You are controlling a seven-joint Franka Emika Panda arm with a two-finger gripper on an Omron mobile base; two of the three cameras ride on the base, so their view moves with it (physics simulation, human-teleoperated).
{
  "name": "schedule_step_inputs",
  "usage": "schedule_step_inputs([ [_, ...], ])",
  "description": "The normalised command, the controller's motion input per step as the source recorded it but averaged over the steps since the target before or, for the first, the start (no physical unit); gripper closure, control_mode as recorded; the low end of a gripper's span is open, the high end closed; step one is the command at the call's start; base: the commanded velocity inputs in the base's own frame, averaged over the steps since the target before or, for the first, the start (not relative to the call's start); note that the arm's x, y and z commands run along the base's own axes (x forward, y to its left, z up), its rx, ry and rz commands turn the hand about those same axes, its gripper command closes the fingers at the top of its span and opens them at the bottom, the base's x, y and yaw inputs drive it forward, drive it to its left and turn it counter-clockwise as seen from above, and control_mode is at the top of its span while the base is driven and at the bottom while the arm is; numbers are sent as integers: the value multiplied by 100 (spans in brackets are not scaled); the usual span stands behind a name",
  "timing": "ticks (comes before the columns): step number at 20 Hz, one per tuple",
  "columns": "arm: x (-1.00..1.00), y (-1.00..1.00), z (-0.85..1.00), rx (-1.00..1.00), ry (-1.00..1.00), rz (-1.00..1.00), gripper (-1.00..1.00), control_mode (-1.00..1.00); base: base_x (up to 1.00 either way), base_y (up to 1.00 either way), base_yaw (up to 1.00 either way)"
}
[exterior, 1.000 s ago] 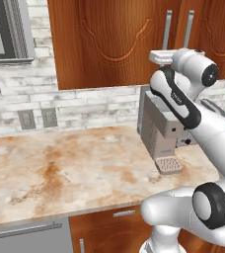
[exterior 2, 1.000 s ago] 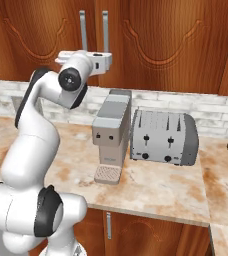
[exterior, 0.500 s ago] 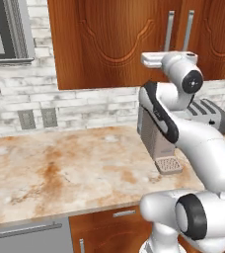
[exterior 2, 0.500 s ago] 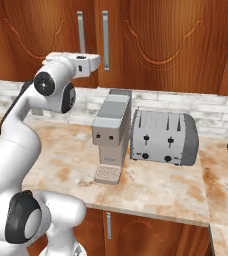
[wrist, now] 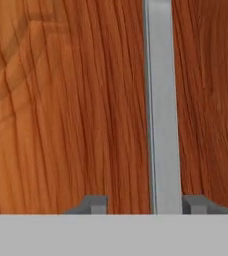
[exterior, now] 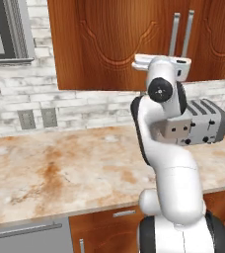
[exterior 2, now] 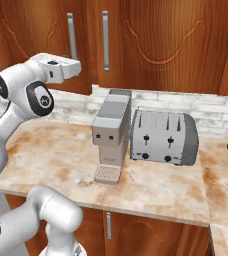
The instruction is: Open the cabinet directly in front. Then move the beer and the cup to the dining counter with the candle on it.
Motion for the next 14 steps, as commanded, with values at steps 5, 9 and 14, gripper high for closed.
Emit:
schedule_step_inputs([
  [5, -83, 100, 54, -1, -3, -30, 100, -100, 0, 0, 0],
  [9, -86, 100, 29, -4, -9, -31, 100, -100, 0, 0, 0],
  [14, -27, 44, -6, -1, 0, -9, 100, -100, 0, 0, 0],
])
